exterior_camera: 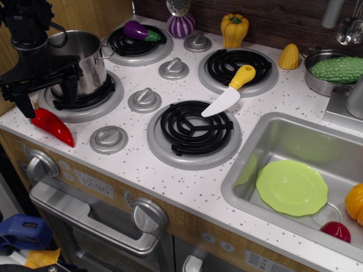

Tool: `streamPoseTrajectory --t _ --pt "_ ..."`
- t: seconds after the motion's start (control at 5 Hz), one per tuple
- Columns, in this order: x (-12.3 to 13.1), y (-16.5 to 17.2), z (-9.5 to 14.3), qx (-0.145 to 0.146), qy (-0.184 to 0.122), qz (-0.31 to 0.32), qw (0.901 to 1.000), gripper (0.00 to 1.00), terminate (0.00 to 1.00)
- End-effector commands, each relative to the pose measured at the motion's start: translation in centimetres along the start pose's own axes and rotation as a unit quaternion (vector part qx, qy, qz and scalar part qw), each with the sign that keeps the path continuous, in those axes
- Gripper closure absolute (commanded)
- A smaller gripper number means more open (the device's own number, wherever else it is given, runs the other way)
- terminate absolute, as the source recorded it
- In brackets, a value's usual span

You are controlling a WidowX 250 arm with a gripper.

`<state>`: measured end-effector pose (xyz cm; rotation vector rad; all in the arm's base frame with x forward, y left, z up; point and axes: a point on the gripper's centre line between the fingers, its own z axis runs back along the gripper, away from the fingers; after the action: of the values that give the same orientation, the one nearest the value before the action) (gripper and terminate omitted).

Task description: Put pepper in pot or pan

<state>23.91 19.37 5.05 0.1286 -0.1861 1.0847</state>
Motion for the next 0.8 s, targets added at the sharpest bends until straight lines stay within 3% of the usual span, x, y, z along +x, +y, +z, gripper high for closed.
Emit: streamPoseTrajectory --t 0.0,0.6 --pt "0.0 0.0 0.0 0.0 0.0 0.0 1.0 0.0 0.0" --pt "0.7 0.1 -2.1 -0.015 0.015 0.006 0.9998 0.0 0.0"
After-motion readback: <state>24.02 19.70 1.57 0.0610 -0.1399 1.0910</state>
